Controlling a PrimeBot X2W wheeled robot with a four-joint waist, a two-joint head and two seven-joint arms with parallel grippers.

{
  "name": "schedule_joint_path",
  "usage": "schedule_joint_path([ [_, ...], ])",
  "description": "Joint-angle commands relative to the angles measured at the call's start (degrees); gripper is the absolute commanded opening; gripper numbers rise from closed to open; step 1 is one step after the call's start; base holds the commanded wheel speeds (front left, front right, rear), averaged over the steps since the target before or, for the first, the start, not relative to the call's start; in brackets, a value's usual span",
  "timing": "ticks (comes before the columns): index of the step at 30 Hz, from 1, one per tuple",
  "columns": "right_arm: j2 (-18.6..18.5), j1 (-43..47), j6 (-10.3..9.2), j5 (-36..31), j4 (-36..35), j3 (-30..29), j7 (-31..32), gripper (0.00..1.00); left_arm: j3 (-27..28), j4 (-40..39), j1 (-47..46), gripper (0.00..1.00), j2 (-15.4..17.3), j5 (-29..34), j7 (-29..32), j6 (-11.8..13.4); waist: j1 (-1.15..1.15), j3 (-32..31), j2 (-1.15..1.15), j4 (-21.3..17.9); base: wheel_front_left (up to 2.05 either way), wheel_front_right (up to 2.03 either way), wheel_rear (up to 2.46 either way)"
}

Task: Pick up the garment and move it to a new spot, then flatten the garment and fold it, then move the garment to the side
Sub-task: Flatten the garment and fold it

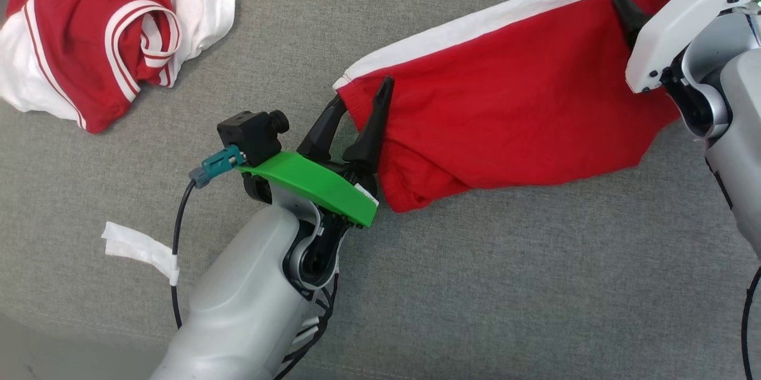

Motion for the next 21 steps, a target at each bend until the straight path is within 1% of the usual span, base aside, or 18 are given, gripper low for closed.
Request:
schedule_joint_path([
  [1,0.3,-0.8,-0.1,0.5,0.9,0.4,-0.8,1.0,0.1,0.1,-0.5,1.0,0.0,-0.3,0.0,0.1,0.0,-0.7,0.0,-0.3,0.0,0.0,0.0],
  [5,0.5,-0.5,-0.1,2.3,2.7,1.5,-1.2,1.0,0.2,0.2,0.8,1.0,-0.1,-0.8,0.0,0.1,0.0,-2.4,0.0,-1.0,0.0,0.0,0.0],
  [11,-0.3,0.7,-0.1,4.1,4.1,2.6,-1.4,1.0,1.9,0.2,3.5,1.0,0.1,1.1,0.0,0.1,0.0,-5.5,0.0,-1.9,0.0,0.0,0.0],
  [17,-1.0,2.6,-0.1,5.9,5.3,3.2,-1.7,1.0,3.3,1.0,6.7,1.0,1.6,4.2,0.0,0.1,0.0,-8.9,0.0,-2.0,0.0,0.0,0.0],
  [21,-1.0,3.8,-0.1,7.0,6.5,2.9,-1.3,1.0,7.2,0.5,9.0,1.0,2.6,9.3,0.0,0.1,0.0,-10.5,0.0,-1.9,0.0,0.0,0.0],
])
